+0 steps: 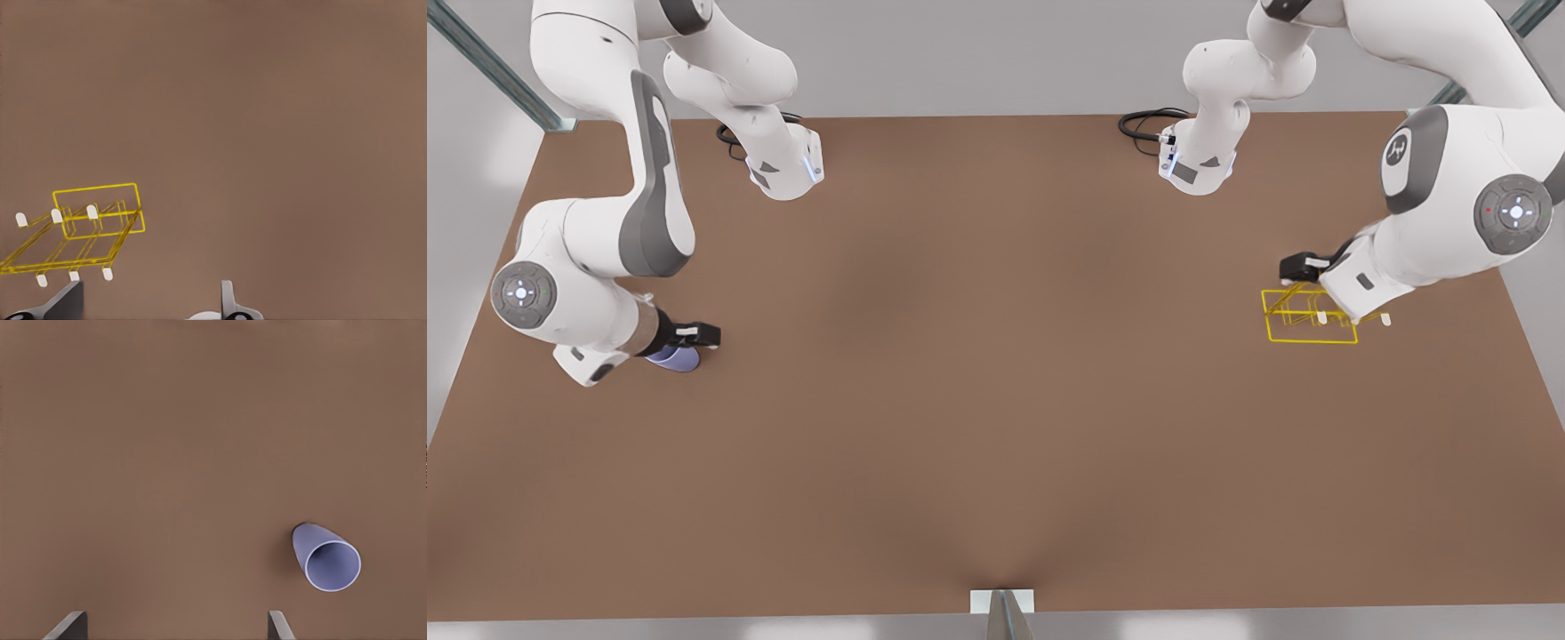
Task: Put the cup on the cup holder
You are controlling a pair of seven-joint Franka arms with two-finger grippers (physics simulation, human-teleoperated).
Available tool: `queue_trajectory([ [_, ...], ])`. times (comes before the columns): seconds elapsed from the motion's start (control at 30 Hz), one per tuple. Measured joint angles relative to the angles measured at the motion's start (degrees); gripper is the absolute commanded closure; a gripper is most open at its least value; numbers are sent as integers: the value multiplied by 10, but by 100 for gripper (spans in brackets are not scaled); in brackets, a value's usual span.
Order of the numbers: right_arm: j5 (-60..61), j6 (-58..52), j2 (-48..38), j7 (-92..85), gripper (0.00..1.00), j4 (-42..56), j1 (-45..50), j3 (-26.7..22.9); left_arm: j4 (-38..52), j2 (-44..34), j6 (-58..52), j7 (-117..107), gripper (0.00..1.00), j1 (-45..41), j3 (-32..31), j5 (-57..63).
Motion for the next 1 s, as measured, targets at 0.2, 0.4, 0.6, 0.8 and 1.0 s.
queue_trajectory([
  [0.2, -2, 46, -26, 2, 0, -57, -7, -4, -2, 3, 25, 1, 0, -1, 0, 3],
  [0.4, -4, 94, -60, 1, 0, -162, -31, -8, -22, 1, 24, 3, 0, 0, 0, 8],
  [0.6, -5, 143, -49, -14, 0, -194, -71, -41, -27, -3, 22, 5, 0, 0, -15, 10],
  [0.8, -3, 146, 32, -26, 0, -138, -65, -41, -25, -4, 23, 6, 0, 0, -19, 10],
  [1.0, -3, 120, 41, -40, 0, -158, -94, -44, -25, -3, 24, 7, 0, 0, -20, 11],
])
